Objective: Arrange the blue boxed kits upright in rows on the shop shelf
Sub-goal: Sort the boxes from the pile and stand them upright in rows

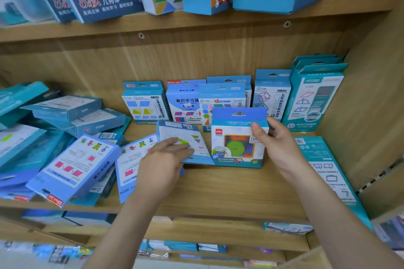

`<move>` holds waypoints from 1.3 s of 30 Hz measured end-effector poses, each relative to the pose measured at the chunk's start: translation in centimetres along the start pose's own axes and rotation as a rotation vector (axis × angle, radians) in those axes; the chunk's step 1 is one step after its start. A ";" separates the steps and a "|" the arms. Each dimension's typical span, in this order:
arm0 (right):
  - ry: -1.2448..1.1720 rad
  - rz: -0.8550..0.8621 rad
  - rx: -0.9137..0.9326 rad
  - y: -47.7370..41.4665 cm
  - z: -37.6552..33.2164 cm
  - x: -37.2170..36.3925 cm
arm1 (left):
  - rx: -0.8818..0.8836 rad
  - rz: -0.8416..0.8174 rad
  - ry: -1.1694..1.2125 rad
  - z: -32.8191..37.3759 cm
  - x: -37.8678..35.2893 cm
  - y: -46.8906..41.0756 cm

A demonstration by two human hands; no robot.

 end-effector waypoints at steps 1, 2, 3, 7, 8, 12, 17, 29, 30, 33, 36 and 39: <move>-0.040 0.043 0.011 -0.1 -0.1 0.4 | -0.024 0.008 0.024 0.3 0.2 0.3; -0.073 0.092 0.023 -0.2 -0.5 1.0 | -0.058 0.023 0.038 0.8 0.4 0.6; -0.107 0.134 0.038 -0.3 -0.9 1.5 | -0.100 0.043 0.046 1.4 0.7 1.1; -0.292 0.211 0.155 -0.9 -4.5 2.8 | -0.218 0.104 0.150 4.1 0.7 2.9; -0.308 0.224 0.166 -1.0 -5.4 3.0 | -0.232 0.106 0.182 4.6 0.3 3.2; -0.340 0.226 0.118 -1.1 -6.3 2.4 | -0.294 0.038 0.198 6.1 -2.1 4.1; -0.519 0.128 -0.009 -1.4 -5.1 -0.5 | -0.360 -0.165 0.180 6.3 -4.5 4.9; -0.627 0.161 0.010 -2.2 -5.2 -0.6 | -0.092 0.160 0.189 2.4 4.1 1.7; -0.612 0.174 0.033 -2.1 -5.3 0.0 | 0.001 0.128 0.255 1.4 4.7 0.5; -0.549 0.214 0.097 -1.7 -5.2 1.9 | 0.149 -0.035 0.496 -0.7 4.6 -2.4; -0.443 0.229 0.153 -0.9 -5.1 3.0 | 0.203 -0.082 0.535 -1.5 4.1 -3.8; -0.369 0.227 0.172 0.0 -4.5 3.7 | 0.236 -0.091 0.583 -1.6 3.5 -4.3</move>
Point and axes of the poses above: each hand's wrist, its own y-axis away from the middle knuckle, its own x-axis out of the back of the hand, z = x × y, the point moved 7 cm from there along -y, towards the middle knuckle, and after that the axes turned 2 degrees about -z, right-handed, at the moved point
